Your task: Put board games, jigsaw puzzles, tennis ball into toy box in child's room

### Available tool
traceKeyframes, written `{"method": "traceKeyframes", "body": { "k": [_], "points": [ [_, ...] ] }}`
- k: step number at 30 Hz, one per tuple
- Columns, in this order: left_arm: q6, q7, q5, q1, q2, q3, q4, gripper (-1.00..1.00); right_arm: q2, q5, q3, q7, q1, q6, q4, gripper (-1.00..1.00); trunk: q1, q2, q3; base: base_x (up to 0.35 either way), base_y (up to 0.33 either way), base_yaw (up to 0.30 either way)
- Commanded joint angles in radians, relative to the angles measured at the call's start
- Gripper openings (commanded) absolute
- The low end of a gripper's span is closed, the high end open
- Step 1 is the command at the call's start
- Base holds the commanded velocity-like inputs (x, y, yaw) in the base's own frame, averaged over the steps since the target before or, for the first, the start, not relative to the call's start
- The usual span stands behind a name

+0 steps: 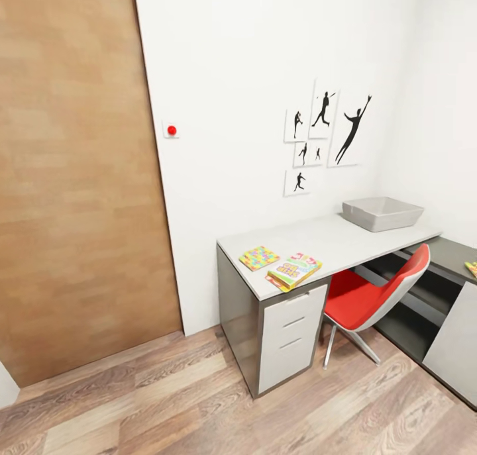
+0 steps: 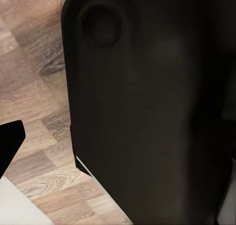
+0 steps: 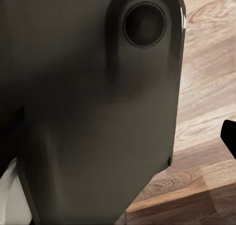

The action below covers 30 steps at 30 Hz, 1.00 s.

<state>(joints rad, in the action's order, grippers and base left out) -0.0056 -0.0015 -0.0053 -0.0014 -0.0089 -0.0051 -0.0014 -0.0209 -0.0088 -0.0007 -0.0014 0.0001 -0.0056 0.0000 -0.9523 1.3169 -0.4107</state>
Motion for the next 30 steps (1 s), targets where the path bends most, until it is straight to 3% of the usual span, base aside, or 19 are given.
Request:
{"method": "traceKeyframes", "body": {
  "k": [1, 30],
  "points": [
    [-0.001, 0.000, -0.001, 0.000, 0.000, -0.001, 0.000, 1.00, 0.000, -0.001, 0.000, 0.000, 0.000, -0.001, 0.000, 1.00, 0.004, -0.007, 0.003, 0.000, 0.000, -0.021],
    [-0.023, 0.000, -0.002, 0.000, 0.009, 0.001, 0.000, 1.00, -0.016, -0.001, -0.004, 0.000, 0.000, -0.023, 0.000, 1.00, 0.115, -0.210, 0.093, 0.000, 0.000, -0.002]
  ]
}}
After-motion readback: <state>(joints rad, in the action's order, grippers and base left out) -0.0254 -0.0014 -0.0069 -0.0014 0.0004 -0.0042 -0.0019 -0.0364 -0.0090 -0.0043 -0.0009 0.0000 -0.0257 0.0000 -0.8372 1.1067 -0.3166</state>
